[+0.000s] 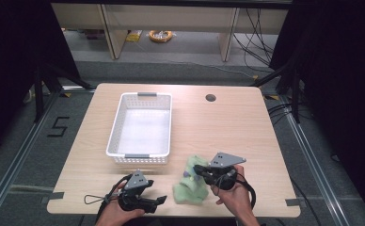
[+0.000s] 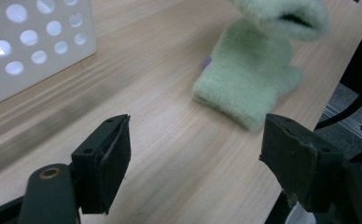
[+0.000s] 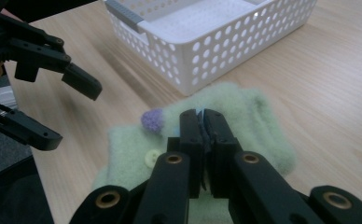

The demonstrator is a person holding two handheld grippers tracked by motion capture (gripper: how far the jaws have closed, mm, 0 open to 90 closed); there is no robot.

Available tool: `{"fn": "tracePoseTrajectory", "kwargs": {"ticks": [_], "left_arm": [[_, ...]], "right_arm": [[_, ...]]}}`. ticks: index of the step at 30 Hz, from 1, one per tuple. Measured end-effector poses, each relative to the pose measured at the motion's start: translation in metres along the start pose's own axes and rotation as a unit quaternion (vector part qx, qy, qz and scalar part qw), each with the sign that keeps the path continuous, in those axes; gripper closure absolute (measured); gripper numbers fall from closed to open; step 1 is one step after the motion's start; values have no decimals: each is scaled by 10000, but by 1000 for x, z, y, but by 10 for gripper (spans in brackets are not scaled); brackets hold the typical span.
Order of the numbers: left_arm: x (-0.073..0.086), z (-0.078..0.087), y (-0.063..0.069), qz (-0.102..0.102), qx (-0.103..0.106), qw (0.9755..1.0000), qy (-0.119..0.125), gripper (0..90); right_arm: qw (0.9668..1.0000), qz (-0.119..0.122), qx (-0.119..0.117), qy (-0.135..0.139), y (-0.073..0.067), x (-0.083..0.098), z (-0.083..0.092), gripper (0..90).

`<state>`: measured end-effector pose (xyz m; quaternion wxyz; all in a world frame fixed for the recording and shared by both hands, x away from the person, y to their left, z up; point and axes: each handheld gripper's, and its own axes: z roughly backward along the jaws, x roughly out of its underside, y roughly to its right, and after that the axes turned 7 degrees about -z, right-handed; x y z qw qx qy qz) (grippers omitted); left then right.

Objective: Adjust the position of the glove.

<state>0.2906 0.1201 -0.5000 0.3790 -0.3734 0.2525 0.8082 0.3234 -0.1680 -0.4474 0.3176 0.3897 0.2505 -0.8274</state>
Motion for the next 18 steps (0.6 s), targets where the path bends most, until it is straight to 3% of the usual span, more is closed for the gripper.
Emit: {"fn": "tracePoseTrajectory", "kwargs": {"ticks": [2,4,5,6,7,9,11,14,18], "left_arm": [[0,-2,2,-96,-24,9999,133,237],[-2,-3,6,17,62,9998,186,237],[-3,-2,5,-144,89,9998,134,236],[-4,-4,9,-37,95,9995,295,237],[-5,-3,9,-35,170,9997,187,236],[-7,-6,12,-147,175,9992,313,237],[-9,-7,14,-106,271,9993,250,237],[-12,-12,16,-163,245,9989,357,243],[-14,-18,18,-255,425,9982,349,276]], "right_arm": [[9999,88,-98,-14,-2,1,-1,872],[10000,73,-40,24,-7,4,-1,872],[10000,52,-47,-43,-8,4,0,872],[9999,114,-116,-15,-10,5,-1,872],[10000,62,-65,-12,-12,6,0,871],[10000,35,-64,-16,-15,8,1,871],[9999,106,-62,26,-17,8,1,871],[9998,63,-165,10,-20,10,1,871],[9998,134,-84,71,-22,11,1,871]]}}
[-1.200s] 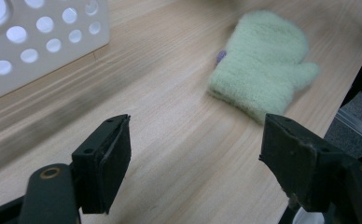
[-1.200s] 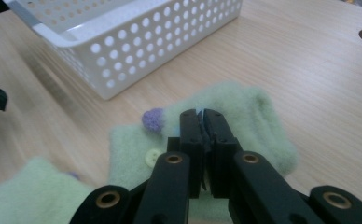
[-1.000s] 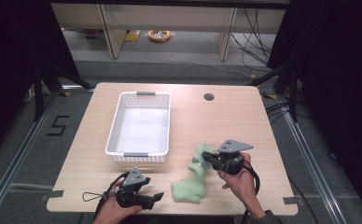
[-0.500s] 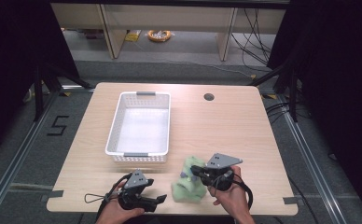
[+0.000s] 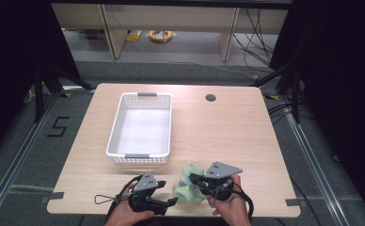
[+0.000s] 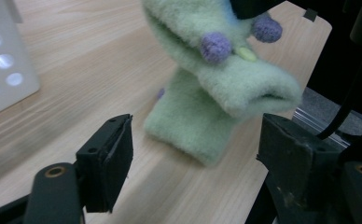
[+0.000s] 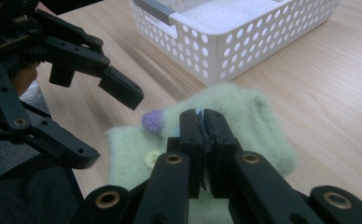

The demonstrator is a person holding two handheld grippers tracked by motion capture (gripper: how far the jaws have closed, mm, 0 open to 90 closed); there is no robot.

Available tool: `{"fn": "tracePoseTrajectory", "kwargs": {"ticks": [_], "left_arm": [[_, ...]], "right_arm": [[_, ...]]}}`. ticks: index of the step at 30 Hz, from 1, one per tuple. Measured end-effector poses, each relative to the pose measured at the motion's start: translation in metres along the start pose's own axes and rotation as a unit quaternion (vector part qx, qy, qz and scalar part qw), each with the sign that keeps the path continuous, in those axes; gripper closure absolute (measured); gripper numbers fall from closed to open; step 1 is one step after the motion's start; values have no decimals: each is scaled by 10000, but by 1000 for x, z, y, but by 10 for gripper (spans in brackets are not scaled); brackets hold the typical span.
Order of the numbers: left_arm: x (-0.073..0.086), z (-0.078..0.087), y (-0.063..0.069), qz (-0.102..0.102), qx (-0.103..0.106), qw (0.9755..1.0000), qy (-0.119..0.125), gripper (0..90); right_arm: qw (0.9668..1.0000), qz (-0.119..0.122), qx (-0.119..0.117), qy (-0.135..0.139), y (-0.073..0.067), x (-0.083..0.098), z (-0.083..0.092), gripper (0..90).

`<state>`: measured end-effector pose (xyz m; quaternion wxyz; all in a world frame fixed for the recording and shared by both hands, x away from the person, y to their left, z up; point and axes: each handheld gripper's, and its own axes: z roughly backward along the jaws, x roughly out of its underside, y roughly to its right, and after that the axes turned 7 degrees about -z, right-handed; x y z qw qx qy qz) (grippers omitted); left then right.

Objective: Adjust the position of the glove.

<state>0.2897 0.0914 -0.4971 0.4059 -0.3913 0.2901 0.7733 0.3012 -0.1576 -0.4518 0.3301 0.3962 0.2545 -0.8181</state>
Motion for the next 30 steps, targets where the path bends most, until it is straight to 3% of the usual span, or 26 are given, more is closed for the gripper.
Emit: {"fn": "tracePoseTrajectory", "kwargs": {"ticks": [1,3,4,5,8,9,11,12,17,22,25,30], "left_arm": [[0,-2,2,95,28,9999,58,307],[-1,-3,2,-32,175,9998,33,352],[-2,-3,3,38,241,9997,65,388],[-4,-2,3,-71,271,9996,44,420],[-6,-2,2,-162,437,9988,146,530],[-6,-1,1,-172,488,9986,115,575],[-6,0,0,-268,501,9984,62,653],[-6,-1,1,-252,476,9984,160,696],[-10,3,-4,-292,553,9980,104,815],[-12,2,-14,-263,570,9980,66,850],[-14,0,-24,-159,788,9968,-45,853],[-14,-6,-28,15,823,9966,-98,855]], "right_arm": [[10000,-13,-46,-54,-1,0,0,871],[9999,-87,-35,-49,-3,1,0,871],[10000,30,-30,1,-2,1,0,871],[10000,1,-70,-51,-3,1,0,871],[10000,17,5,-27,-5,2,0,871],[10000,32,-67,-61,-5,2,0,871],[10000,22,-75,-59,-5,3,1,871],[10000,-39,-27,-73,-6,3,2,871],[10000,2,-69,-29,-7,5,3,871],[9998,-114,-83,-109,-9,7,4,871],[9997,-206,-64,-151,-12,10,4,871],[9991,-307,-146,-248,-18,16,4,871]]}}
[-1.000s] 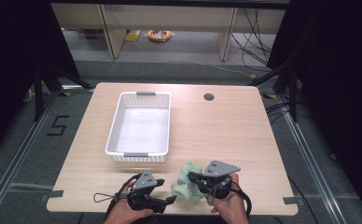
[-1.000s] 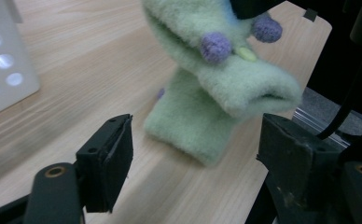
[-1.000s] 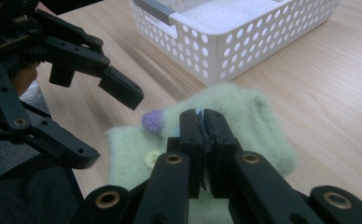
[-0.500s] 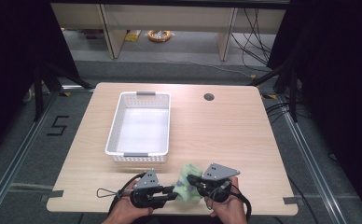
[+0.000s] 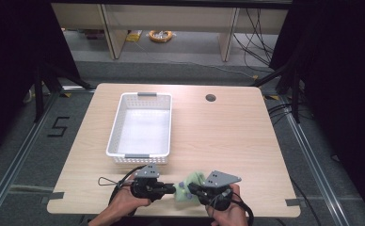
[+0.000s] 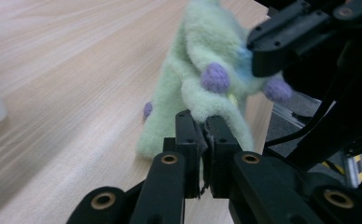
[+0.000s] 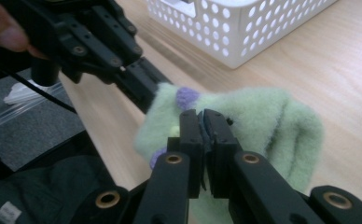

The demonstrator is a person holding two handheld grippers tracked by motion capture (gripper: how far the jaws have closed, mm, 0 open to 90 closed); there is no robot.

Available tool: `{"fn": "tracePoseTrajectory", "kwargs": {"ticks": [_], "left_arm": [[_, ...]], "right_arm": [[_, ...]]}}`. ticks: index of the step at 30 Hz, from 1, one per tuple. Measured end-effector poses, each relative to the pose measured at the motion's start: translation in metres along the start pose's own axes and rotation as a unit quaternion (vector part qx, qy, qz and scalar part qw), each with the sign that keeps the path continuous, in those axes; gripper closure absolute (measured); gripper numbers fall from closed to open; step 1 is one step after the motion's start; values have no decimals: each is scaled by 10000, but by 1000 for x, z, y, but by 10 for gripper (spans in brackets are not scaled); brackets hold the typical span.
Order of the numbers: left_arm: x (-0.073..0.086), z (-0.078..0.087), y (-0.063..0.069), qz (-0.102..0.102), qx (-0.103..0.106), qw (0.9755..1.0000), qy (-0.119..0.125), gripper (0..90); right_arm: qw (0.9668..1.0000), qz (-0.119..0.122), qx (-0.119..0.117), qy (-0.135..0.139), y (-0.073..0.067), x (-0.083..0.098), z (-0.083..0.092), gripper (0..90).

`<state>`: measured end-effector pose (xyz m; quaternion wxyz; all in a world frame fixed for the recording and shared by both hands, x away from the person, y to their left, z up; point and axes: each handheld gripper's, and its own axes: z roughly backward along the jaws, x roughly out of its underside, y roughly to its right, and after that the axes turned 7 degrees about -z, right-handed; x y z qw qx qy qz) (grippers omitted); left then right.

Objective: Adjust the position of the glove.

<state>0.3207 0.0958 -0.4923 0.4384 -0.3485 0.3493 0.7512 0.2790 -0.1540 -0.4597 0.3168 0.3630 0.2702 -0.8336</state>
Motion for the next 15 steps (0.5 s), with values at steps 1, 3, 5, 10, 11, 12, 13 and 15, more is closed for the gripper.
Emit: {"fn": "tracePoseTrajectory", "kwargs": {"ticks": [1,3,5,10,11,12,13,15], "left_arm": [[0,-1,0,65,36,10000,-45,854],[-1,0,0,13,59,10000,-75,854],[-1,-1,-2,76,74,9998,-141,853],[6,-7,-10,298,20,9991,-292,847],[7,-9,-12,298,30,9990,-331,846],[7,-9,-12,298,30,9990,-331,843],[9,-12,-13,287,-29,9988,-407,841],[9,-14,-13,298,-69,9987,-405,836]], "right_arm": [[10000,9,17,-21,-2,0,2,871],[10000,23,59,-35,-4,2,3,871],[10000,-35,64,-32,-3,4,1,871],[9997,-141,81,-163,3,10,-6,853],[9997,-61,122,-223,5,10,-7,843],[9995,-116,140,-251,6,12,-9,818],[9994,-162,131,-267,8,12,-11,783],[9992,-219,133,-299,10,13,-13,742]]}}
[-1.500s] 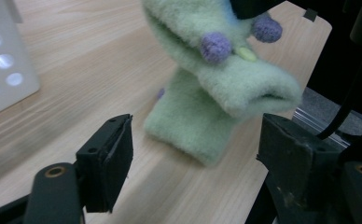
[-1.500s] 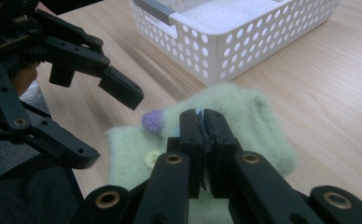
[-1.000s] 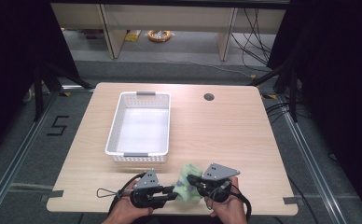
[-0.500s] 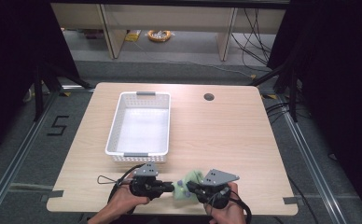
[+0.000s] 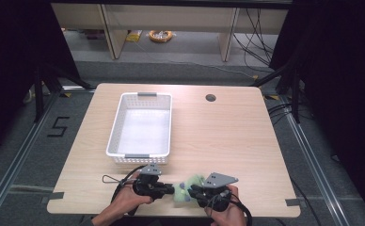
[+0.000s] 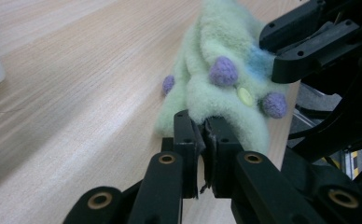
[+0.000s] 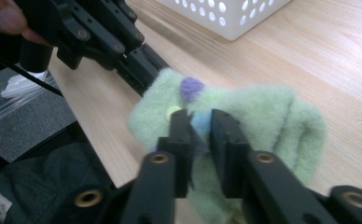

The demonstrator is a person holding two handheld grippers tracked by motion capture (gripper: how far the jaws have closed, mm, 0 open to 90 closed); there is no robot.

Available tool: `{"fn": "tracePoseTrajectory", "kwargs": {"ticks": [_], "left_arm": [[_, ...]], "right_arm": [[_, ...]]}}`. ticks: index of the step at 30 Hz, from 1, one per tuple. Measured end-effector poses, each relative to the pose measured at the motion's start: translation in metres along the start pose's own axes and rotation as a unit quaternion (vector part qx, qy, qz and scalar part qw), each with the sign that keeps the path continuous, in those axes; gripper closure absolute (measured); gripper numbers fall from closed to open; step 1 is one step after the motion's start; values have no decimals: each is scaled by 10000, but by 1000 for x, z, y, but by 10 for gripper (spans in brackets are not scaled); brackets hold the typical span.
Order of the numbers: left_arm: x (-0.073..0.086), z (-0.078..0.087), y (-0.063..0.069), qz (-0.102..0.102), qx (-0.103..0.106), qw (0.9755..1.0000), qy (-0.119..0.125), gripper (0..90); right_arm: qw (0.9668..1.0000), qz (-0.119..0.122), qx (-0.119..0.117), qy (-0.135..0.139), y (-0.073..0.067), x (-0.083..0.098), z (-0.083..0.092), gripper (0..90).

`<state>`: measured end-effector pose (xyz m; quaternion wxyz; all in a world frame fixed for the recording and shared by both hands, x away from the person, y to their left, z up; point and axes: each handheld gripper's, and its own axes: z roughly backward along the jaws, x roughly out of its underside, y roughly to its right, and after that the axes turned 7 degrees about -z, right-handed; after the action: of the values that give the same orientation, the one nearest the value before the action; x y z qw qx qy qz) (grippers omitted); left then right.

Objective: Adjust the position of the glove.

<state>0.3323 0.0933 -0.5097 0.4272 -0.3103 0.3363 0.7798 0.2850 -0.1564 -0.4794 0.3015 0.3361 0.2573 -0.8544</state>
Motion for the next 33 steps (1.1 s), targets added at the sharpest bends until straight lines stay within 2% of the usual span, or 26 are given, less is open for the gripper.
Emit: {"fn": "tracePoseTrajectory", "kwargs": {"ticks": [1,5,6,7,8,11,13,14,15,16,18,19,20,21,22,23,25,26,27,28,29,33], "left_arm": [[0,0,0,-9,2,10000,-15,833],[0,0,-1,-35,-33,10000,-49,819],[0,-1,-1,-94,-94,9999,-85,812],[1,-1,-1,-86,-118,9999,-92,807],[1,-2,-1,-106,-115,9998,-100,802],[2,-2,-1,-56,-185,9998,-107,783],[2,-2,-2,-93,-177,9997,-103,769],[2,-3,-2,-84,-207,9997,-103,762],[2,-3,-2,-84,-235,9996,-97,754],[2,-3,-2,-56,-265,9996,-98,741],[2,-3,-2,-79,-316,9994,-114,705],[2,-2,-1,4,-378,9992,-96,690],[2,-1,-1,-89,-412,9990,-131,673],[2,-1,-1,-89,-412,9990,-131,652],[3,3,0,12,-543,9984,-149,629],[3,4,1,30,-559,9984,-124,609],[5,11,1,128,-654,9977,-103,564],[5,14,2,207,-701,9973,-59,552],[5,16,4,306,-756,9967,-23,529],[5,18,6,496,-809,9955,31,499],[5,20,7,565,-745,9956,87,460],[4,21,18,973,-540,9934,284,398]], "right_arm": [[9999,58,-38,98,1,0,-1,731],[9999,52,-42,153,5,-3,4,689],[9997,-47,87,243,8,-4,9,671],[9996,25,23,284,12,-5,11,666],[9994,-28,50,330,14,-6,13,657],[9987,-140,289,394,23,-8,20,649],[9985,-185,323,404,26,-9,21,643],[9985,-146,370,363,31,-10,20,622],[9983,-309,408,287,32,-9,20,613],[9985,-220,430,252,36,-10,19,600],[9983,-316,476,141,37,-10,15,587],[9985,-258,474,89,39,-10,13,582],[9986,-299,433,30,39,-10,11,570],[9986,-298,429,-17,40,-10,10,562],[9986,-294,429,-57,40,-10,8,555],[9982,-436,384,-118,38,-9,8,544],[9982,-382,464,-20,40,-9,8,528],[9986,-365,365,-67,42,-9,8,522],[9985,-395,377,-104,42,-8,8,518],[9980,-435,455,-98,41,-7,9,513],[9982,-452,381,-112,41,-7,8,505],[9978,-484,399,-201,41,-4,6,497]]}}
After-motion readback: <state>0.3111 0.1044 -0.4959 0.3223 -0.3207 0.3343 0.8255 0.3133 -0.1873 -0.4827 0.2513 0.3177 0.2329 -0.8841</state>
